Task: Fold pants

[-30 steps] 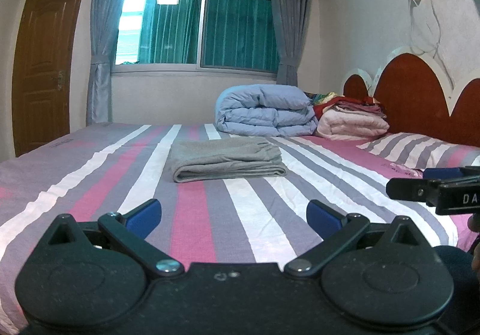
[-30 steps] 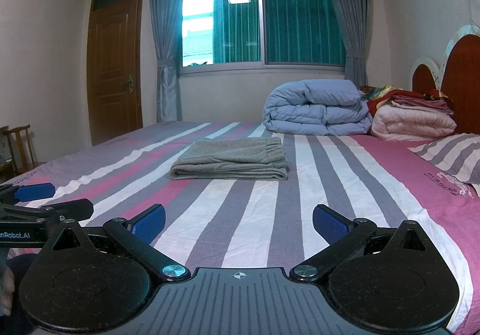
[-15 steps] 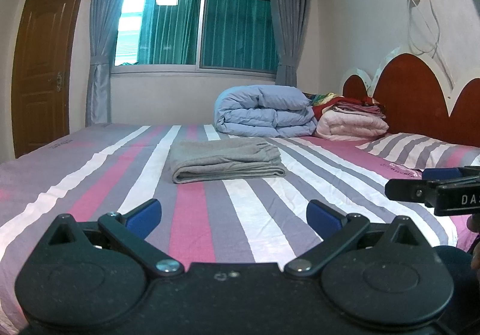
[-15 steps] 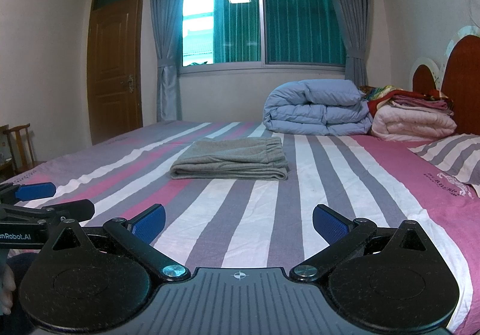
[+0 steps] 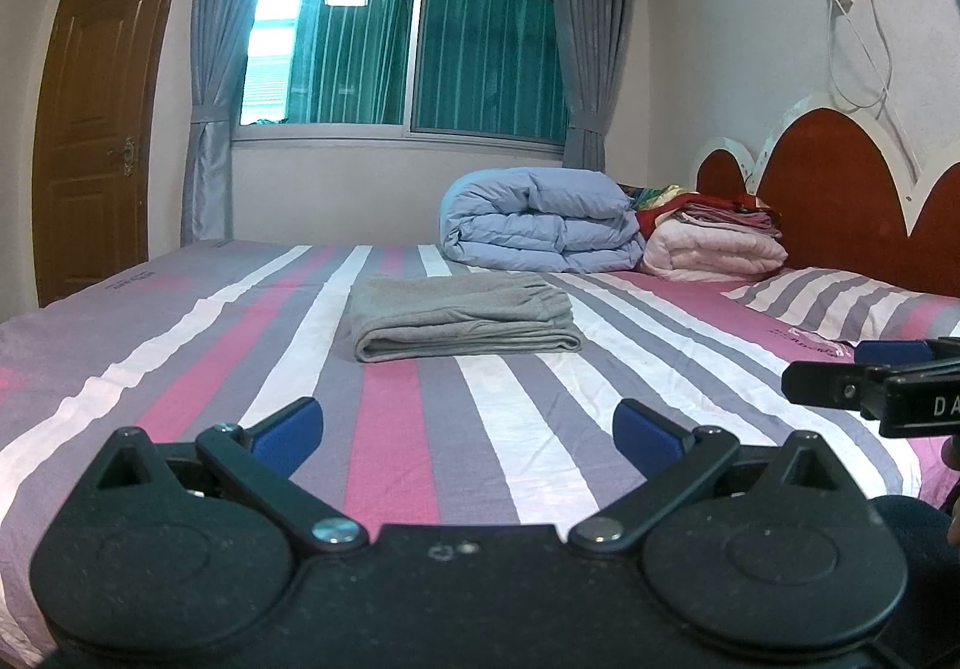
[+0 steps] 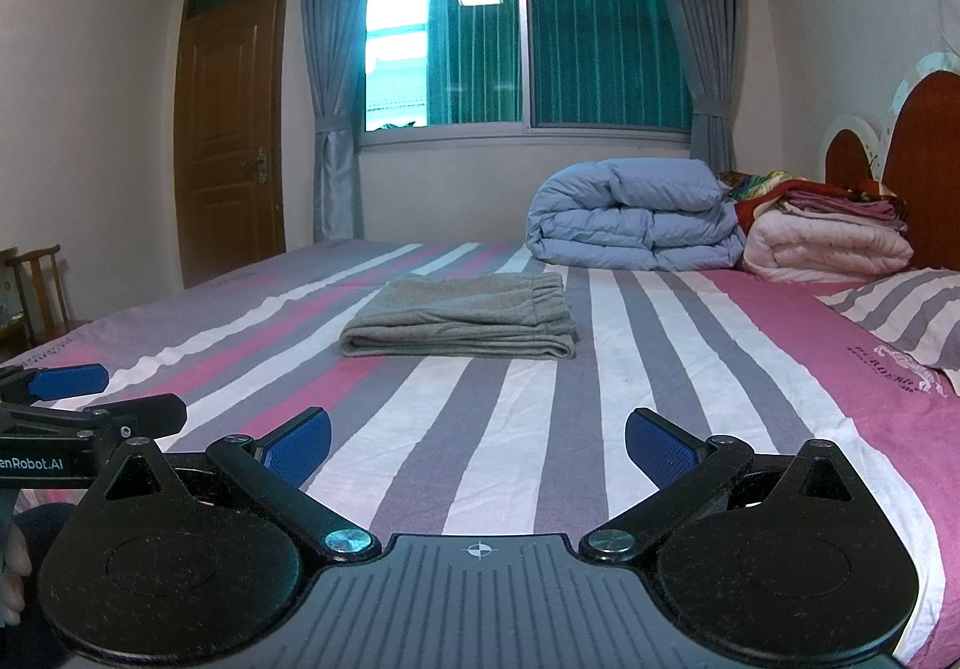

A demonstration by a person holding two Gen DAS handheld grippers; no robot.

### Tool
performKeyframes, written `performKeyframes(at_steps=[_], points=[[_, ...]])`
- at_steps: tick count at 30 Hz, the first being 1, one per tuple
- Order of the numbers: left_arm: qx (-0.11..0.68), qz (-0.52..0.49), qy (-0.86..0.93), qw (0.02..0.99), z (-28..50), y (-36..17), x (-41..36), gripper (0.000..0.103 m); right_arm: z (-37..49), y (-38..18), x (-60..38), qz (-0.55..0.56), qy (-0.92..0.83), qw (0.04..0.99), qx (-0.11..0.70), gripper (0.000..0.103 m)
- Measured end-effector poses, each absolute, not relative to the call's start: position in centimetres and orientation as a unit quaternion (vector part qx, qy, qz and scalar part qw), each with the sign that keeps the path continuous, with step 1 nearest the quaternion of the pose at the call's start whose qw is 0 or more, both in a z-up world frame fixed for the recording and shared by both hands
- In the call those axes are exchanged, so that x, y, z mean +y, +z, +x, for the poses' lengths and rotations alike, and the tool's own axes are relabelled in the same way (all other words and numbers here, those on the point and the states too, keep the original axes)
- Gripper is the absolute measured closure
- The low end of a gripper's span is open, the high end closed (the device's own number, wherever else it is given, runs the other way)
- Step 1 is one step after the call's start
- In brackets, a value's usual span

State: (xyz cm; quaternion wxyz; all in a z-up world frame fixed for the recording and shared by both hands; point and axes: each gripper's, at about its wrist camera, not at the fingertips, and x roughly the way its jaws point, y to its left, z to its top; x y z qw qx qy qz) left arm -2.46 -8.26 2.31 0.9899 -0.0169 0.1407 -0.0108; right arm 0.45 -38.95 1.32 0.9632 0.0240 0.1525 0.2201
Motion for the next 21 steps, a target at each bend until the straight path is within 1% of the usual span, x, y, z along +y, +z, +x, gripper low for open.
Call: performKeyframes(at_steps=[21], points=[[0.142,-0.017,-0.011,0.99,-2.48,2.29,-8.29,0.006,0.45,1.35,-39.07,0.023,0.221,0.963,0.152,0.0]])
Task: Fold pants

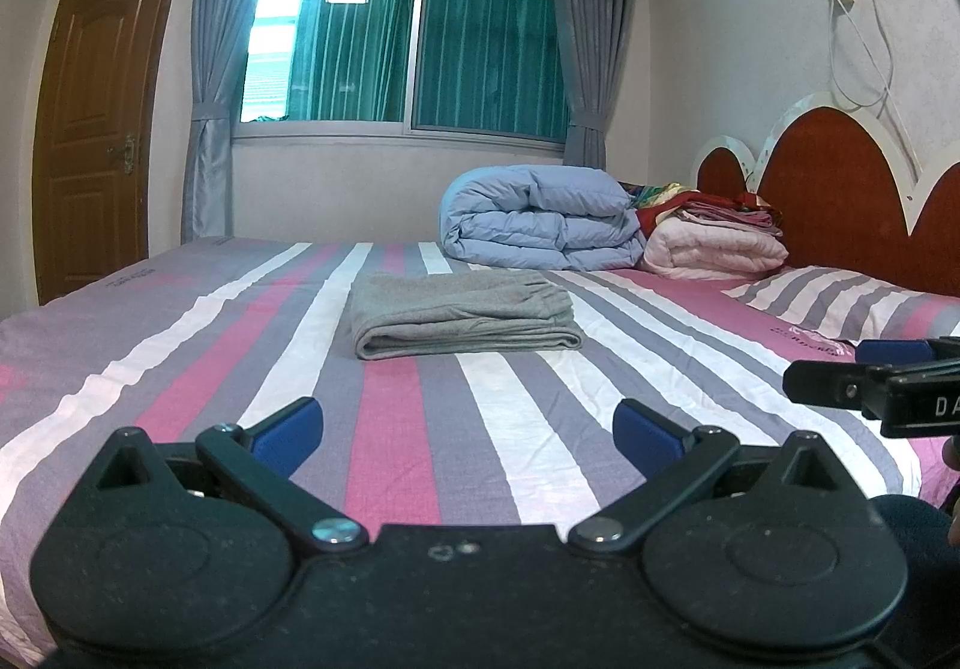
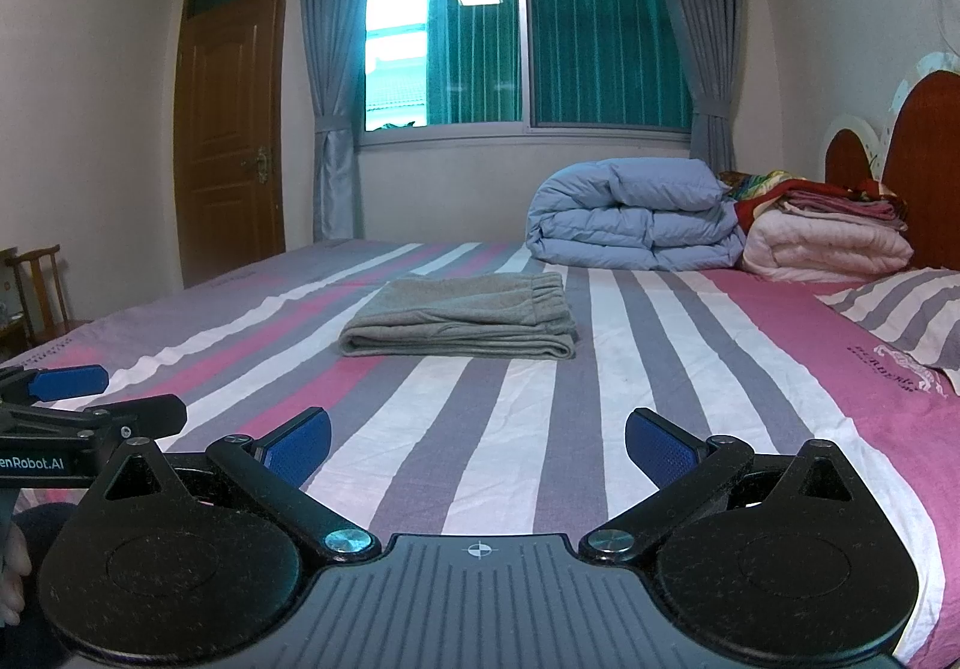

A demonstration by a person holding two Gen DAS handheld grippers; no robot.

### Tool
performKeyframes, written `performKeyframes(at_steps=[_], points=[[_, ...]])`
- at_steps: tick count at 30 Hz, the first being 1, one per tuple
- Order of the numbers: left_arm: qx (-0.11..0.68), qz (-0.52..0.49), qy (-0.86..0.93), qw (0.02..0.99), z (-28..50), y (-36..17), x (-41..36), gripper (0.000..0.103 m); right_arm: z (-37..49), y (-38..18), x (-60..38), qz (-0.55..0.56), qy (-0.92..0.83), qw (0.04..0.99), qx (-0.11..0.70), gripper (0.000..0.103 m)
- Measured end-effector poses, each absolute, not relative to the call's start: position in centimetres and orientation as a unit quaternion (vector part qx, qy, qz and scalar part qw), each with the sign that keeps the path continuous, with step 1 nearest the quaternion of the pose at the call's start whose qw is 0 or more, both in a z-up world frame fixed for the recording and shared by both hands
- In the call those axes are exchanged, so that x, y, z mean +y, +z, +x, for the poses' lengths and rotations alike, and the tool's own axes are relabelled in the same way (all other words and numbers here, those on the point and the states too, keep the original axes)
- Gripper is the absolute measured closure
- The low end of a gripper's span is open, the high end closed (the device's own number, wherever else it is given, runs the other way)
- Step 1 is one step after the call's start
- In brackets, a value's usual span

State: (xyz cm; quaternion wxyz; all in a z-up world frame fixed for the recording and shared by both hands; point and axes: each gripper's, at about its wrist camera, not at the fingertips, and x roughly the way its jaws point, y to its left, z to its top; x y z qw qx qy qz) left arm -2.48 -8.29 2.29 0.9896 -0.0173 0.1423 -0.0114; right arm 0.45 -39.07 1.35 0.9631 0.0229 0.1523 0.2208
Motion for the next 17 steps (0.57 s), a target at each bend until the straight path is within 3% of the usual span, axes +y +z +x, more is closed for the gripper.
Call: performKeyframes(at_steps=[17], points=[[0.106,-0.043,-0.012,0.993,-3.1,2.1,-7.2,0.007,0.4,1.3,-39.2,0.025,0.22,0.963,0.154,0.0]])
